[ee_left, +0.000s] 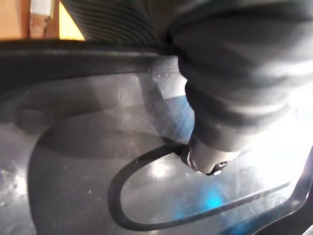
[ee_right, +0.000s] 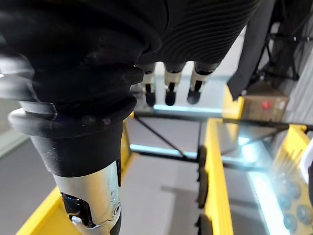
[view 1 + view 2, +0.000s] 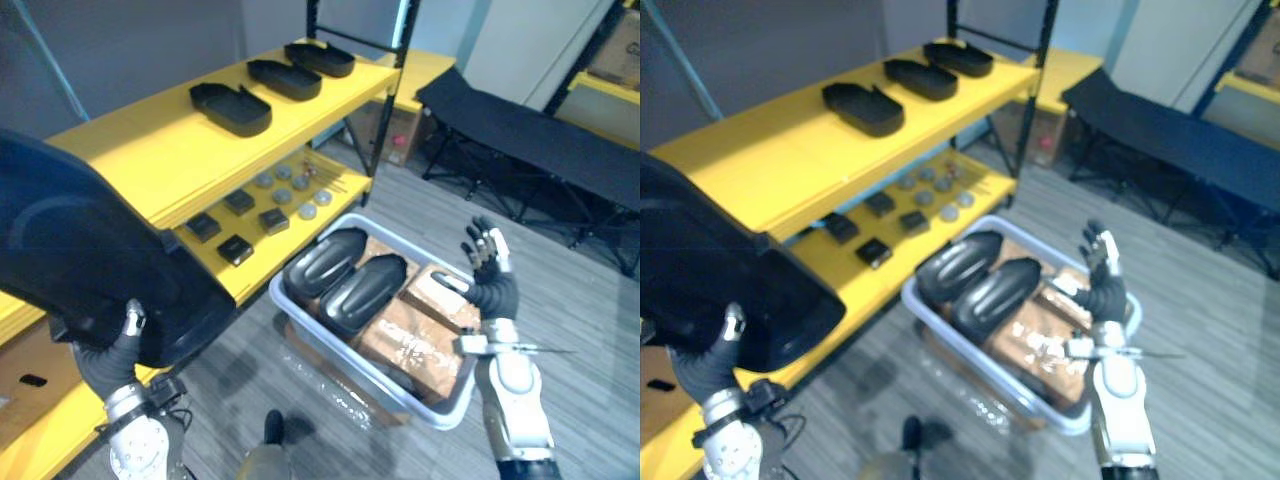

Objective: Walk over and take plastic housings, then place them on the shelf

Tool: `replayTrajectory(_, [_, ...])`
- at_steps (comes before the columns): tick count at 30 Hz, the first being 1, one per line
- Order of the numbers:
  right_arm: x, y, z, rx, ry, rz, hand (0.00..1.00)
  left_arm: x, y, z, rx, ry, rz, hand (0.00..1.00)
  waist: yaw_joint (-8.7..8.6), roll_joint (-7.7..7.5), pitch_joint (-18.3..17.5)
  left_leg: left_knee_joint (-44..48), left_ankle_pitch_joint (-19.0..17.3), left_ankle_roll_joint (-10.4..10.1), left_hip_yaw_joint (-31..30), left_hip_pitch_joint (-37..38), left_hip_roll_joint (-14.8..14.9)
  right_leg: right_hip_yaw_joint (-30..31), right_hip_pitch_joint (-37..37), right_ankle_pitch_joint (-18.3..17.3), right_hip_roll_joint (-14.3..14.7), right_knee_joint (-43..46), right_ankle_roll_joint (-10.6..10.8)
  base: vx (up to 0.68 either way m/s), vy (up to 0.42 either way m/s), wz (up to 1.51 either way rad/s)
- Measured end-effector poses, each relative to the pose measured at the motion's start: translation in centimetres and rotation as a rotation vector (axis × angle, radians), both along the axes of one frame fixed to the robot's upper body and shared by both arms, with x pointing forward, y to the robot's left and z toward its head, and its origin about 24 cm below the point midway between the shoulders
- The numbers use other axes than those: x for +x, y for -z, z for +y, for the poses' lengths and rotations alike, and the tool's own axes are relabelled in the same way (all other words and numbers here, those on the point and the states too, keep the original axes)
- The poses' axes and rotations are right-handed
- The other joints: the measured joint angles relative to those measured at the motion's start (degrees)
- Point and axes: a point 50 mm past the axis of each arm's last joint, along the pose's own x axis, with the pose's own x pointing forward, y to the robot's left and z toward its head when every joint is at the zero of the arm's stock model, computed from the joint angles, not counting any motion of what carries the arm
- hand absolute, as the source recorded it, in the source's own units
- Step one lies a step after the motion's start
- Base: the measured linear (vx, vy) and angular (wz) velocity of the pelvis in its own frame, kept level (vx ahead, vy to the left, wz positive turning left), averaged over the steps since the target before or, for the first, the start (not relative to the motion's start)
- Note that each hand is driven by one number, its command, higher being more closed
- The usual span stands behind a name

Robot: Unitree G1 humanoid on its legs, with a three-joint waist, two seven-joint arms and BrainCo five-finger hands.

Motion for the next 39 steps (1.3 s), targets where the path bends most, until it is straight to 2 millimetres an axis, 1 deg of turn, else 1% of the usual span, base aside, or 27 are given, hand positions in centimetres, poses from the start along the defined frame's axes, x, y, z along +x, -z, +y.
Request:
replayTrajectory(5, [-0.1,-0.1,-0.2,0.003,0.048,-0.013,0.00,0.2,-0.4,-0.1,0.006,0.004,-0.018,1.00,-0.42,0.32,0.03,0.00,-0.34,-0.07,2.60,0.01,0.55,2.53,-1.65,-0.64,-0.41,1.09,0.18,-0.03,-0.028,-0.22])
replayTrajectory(7, [-0.2,-0.1,-0.1,-0.006,0.060,-0.021,0.00,0.5,-0.8,-0.2,0.015,0.011,-0.037,1.00,-1.66,0.41,0.06,0.00,-0.54,-0.17,3.17,-0.02,0.51,3.18,-2.07,-0.62,-0.56,1.13,0.18,0.00,-0.018,-0.14])
replayTrajectory(12, [-0.4,0.2,-0.1,-0.022,0.064,-0.008,0.00,1.5,-1.8,-0.4,0.045,0.055,-0.083,1.00,-2.16,0.57,0.02,0.01,-0.70,-0.28,4.41,0.06,0.70,4.26,-2.72,-0.29,-0.58,1.00,0.61,0.02,-0.023,-0.12])
replayTrajectory(14, [-0.6,0.4,-0.2,-0.025,0.060,-0.001,0.00,1.6,-2.1,-0.8,0.047,0.078,-0.099,1.00,-2.51,0.66,-0.01,0.01,-0.62,-0.44,4.68,0.48,0.73,4.56,-2.78,0.04,-0.58,0.83,0.70,0.04,-0.021,-0.07])
replayTrajectory(16, [-0.8,0.5,0.0,-0.031,0.039,-0.004,0.00,1.6,-2.1,-1.0,0.045,0.089,-0.099,1.00,-2.42,0.79,-0.05,0.02,-1.00,-0.95,5.58,1.10,0.86,5.45,-2.71,0.11,-0.62,0.69,0.71,0.02,-0.018,-0.18])
replayTrajectory(20, [-1.1,0.6,0.1,-0.052,0.003,-0.007,0.00,1.8,-2.2,-1.2,0.046,0.113,-0.101,1.00,-3.02,1.28,-0.32,0.00,-1.78,-0.99,5.56,1.00,0.67,5.25,-2.27,-0.05,-0.73,0.31,0.66,0.00,-0.006,-0.02])
replayTrajectory(22, [-1.2,0.4,0.1,-0.051,0.009,-0.024,0.00,1.9,-2.2,-1.3,0.052,0.126,-0.100,1.00,-3.27,1.32,-0.31,-0.01,-1.85,-0.95,5.10,0.92,0.16,5.10,-2.22,-0.87,-1.11,1.00,0.86,0.01,-0.003,0.20])
replayTrajectory(23, [-1.5,0.2,-0.3,-0.052,0.031,-0.035,0.00,2.1,-2.2,-1.5,0.056,0.143,-0.101,1.00,-3.74,1.35,-0.30,-0.01,-1.84,-0.89,3.86,0.78,-0.67,6.07,-2.02,-1.32,-1.52,2.18,1.24,0.02,0.006,0.50])
replayTrajectory(24, [-1.9,0.0,-0.7,-0.055,0.054,-0.043,0.00,2.4,-2.2,-1.6,0.058,0.159,-0.105,1.00,-4.15,1.50,-0.24,-0.03,-1.83,-0.88,2.44,0.54,-1.23,8.57,-1.89,-1.40,-1.58,2.92,1.35,0.05,0.065,1.06])
replayTrajectory(25, [-2.7,-0.2,-1.6,-0.074,0.110,-0.056,0.00,3.0,-2.4,-2.2,0.064,0.200,-0.117,1.00,-5.30,2.06,-0.41,-0.03,-1.83,-0.90,0.55,-0.25,-1.91,13.89,-2.13,-1.33,-1.47,5.00,1.27,0.04,0.064,1.13])
replayTrajectory(27, [-3.1,-0.5,-2.5,-0.093,0.178,-0.080,0.00,3.6,-3.1,-2.6,0.104,0.251,-0.148,1.00,-6.18,2.51,-0.61,-0.04,-1.84,-0.90,-0.17,-1.08,-2.09,17.29,-2.88,-1.32,-1.18,7.78,1.17,0.06,0.034,1.16])
replayTrajectory(29, [-3.3,-1.4,-2.5,-0.133,0.204,-0.144,0.00,3.9,-3.6,-2.7,0.129,0.268,-0.160,1.00,-5.67,2.77,-0.42,-0.03,-1.16,-0.35,-1.68,-1.81,-2.69,18.60,-3.62,-1.16,-1.26,9.80,0.83,0.07,-0.001,0.62])
replayTrajectory(31, [-3.4,-1.8,-2.2,-0.157,0.213,-0.184,0.00,4.0,-3.7,-2.7,0.128,0.264,-0.165,1.00,-4.95,2.54,-0.21,0.00,-0.45,0.04,-1.88,-2.52,-3.14,19.52,-4.09,-1.14,-1.41,9.65,0.82,0.06,-0.001,0.17])
replayTrajectory(35, [-2.8,-2.9,-1.9,-0.165,0.245,-0.258,0.00,4.1,-3.6,-2.7,0.119,0.256,-0.151,1.00,-4.84,2.01,1.01,0.49,0.35,-0.06,-1.64,-3.39,-3.55,19.75,-3.68,-1.15,-1.54,7.00,0.82,0.05,-0.024,-0.01])
replayTrajectory(37, [-2.6,-3.4,-2.1,-0.148,0.269,-0.285,0.00,4.3,-3.7,-2.7,0.115,0.258,-0.155,1.00,-5.16,2.08,2.83,3.61,-0.59,0.03,-1.60,-4.23,-3.53,19.78,-2.09,-1.15,-1.44,5.16,0.82,-0.01,-0.037,-0.05])
replayTrajectory(39, [-2.6,-3.5,-2.2,-0.128,0.282,-0.292,0.00,4.1,-3.4,-2.8,0.099,0.250,-0.150,1.00,-5.11,2.81,3.81,5.72,-1.59,-0.05,-0.84,-4.93,-3.07,19.84,-1.26,-1.36,-1.19,3.22,0.55,-0.07,-0.032,-0.19])
